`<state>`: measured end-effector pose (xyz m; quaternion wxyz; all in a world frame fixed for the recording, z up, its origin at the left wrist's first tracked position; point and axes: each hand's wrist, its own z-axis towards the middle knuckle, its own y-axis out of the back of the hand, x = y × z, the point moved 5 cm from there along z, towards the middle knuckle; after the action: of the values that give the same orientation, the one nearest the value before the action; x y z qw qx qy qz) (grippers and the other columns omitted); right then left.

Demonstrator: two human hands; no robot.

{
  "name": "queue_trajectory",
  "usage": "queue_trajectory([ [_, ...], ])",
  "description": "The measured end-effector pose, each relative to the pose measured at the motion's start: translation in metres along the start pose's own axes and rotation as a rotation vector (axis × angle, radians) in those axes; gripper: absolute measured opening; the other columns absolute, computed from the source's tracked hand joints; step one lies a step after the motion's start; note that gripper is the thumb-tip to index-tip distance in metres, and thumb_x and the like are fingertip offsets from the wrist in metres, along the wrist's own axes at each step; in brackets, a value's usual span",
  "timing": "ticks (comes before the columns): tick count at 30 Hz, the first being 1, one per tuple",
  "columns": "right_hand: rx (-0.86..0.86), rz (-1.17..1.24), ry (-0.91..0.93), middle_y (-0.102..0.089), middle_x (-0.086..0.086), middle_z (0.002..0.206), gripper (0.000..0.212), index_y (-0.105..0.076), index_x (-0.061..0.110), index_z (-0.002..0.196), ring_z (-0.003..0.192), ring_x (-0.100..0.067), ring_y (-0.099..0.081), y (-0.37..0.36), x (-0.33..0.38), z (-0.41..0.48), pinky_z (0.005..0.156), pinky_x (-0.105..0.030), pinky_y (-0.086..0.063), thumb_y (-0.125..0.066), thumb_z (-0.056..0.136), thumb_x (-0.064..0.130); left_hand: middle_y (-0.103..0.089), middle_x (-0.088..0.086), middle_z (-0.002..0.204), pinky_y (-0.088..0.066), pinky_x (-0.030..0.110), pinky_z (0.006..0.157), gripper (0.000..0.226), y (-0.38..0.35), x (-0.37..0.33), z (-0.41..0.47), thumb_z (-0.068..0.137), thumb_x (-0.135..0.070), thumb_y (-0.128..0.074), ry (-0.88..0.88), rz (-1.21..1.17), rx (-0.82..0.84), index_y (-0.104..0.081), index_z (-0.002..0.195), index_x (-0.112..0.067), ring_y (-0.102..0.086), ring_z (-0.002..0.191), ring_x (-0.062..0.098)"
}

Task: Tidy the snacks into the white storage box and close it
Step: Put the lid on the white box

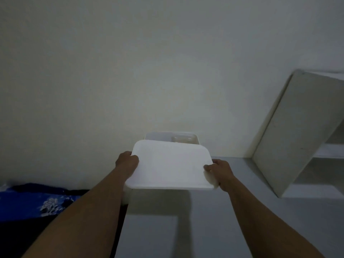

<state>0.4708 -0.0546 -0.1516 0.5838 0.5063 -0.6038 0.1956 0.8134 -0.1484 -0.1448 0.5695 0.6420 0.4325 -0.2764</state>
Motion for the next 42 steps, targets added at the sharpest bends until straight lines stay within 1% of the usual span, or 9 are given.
queue_trajectory([
  [4, -0.012, 0.003, 0.031, -0.069, -0.015, 0.105, 0.031, -0.067, 0.003, 0.112, 0.094, -0.034, -0.067, -0.002, 0.024, 0.026, 0.080, -0.041, -0.057, -0.071, 0.081, 0.006, -0.065, 0.014, 0.121, -0.051, 0.038, 0.091, 0.043, -0.008, -0.023, 0.028, 0.080, -0.012, -0.059, 0.004, -0.061, -0.013, -0.064, 0.123, -0.012, -0.061, 0.103, 0.034],
  [10, -0.028, -0.020, 0.052, -0.072, -0.013, 0.095, 0.024, -0.070, 0.008, 0.098, 0.086, -0.031, -0.070, -0.013, 0.038, 0.094, 0.080, -0.045, -0.059, -0.074, 0.075, 0.013, -0.062, 0.013, 0.126, -0.050, 0.047, 0.097, 0.083, -0.036, -0.043, 0.081, 0.051, -0.032, -0.066, 0.064, -0.146, 0.002, -0.057, 0.132, -0.015, -0.061, 0.108, 0.035],
  [17, 0.009, -0.102, 0.026, -0.070, -0.002, 0.094, 0.044, -0.067, 0.020, 0.090, 0.090, -0.031, -0.066, -0.045, 0.021, 0.190, 0.084, -0.048, -0.057, -0.067, 0.052, 0.043, -0.060, 0.016, 0.129, -0.048, 0.039, 0.096, 0.055, -0.067, -0.047, 0.134, 0.081, -0.017, -0.067, 0.085, -0.001, -0.071, -0.054, 0.134, -0.011, -0.058, 0.113, 0.036],
  [22, 0.005, -0.136, -0.025, -0.071, -0.001, 0.090, 0.050, -0.067, 0.020, 0.086, 0.089, -0.030, -0.067, -0.062, -0.013, 0.230, 0.082, -0.048, -0.058, -0.064, 0.046, 0.050, -0.053, 0.014, 0.132, -0.044, 0.043, 0.101, 0.067, -0.081, -0.034, 0.162, 0.072, -0.038, -0.059, 0.145, 0.246, -0.061, -0.049, 0.137, -0.027, -0.049, 0.119, 0.036],
  [24, -0.004, -0.191, -0.023, -0.070, -0.007, 0.098, 0.057, -0.068, 0.019, 0.095, 0.093, -0.033, -0.066, -0.066, -0.017, 0.237, 0.085, -0.047, -0.057, -0.064, 0.049, 0.052, -0.046, 0.013, 0.135, -0.041, 0.043, 0.103, 0.058, -0.088, -0.029, 0.171, 0.081, -0.034, -0.061, 0.166, 0.335, -0.069, -0.049, 0.138, -0.033, -0.042, 0.124, 0.035],
  [29, 0.015, -0.478, 0.083, -0.041, -0.011, 0.143, 0.059, -0.045, 0.020, 0.145, 0.130, -0.036, -0.040, -0.082, 0.027, 0.216, 0.106, -0.041, -0.036, -0.061, 0.088, 0.023, -0.031, 0.013, 0.155, -0.035, 0.043, 0.112, 0.087, -0.112, -0.027, 0.188, 0.086, -0.029, -0.065, 0.078, 0.263, -0.012, -0.013, 0.156, -0.016, -0.036, 0.139, 0.034],
  [33, 0.012, -0.712, 0.182, -0.035, -0.001, 0.148, 0.042, -0.045, 0.018, 0.136, 0.131, -0.034, -0.033, -0.097, 0.027, 0.223, 0.103, -0.046, -0.036, -0.048, 0.094, 0.020, -0.024, 0.009, 0.160, -0.025, 0.037, 0.117, 0.085, -0.113, -0.024, 0.200, 0.091, -0.040, -0.061, 0.046, 0.321, -0.034, -0.012, 0.156, -0.012, -0.027, 0.146, 0.027],
  [38, -0.041, -0.585, 0.175, -0.039, -0.006, 0.147, 0.049, -0.042, 0.011, 0.140, 0.128, -0.035, -0.035, -0.094, 0.021, 0.238, 0.101, -0.046, -0.038, -0.051, 0.094, 0.027, -0.032, 0.010, 0.157, -0.028, 0.039, 0.115, 0.082, -0.115, -0.018, 0.202, 0.090, -0.046, -0.060, 0.029, 0.318, -0.112, -0.019, 0.155, -0.015, -0.032, 0.143, 0.028],
  [42, -0.023, -0.503, 0.117, -0.054, -0.014, 0.124, 0.041, -0.049, 0.007, 0.122, 0.119, -0.038, -0.046, -0.089, 0.012, 0.248, 0.092, -0.044, -0.043, -0.053, 0.092, 0.035, -0.042, 0.013, 0.149, -0.032, 0.041, 0.112, 0.073, -0.114, -0.014, 0.204, 0.091, -0.041, -0.061, 0.021, 0.275, -0.202, -0.030, 0.152, -0.015, -0.040, 0.137, 0.031],
])
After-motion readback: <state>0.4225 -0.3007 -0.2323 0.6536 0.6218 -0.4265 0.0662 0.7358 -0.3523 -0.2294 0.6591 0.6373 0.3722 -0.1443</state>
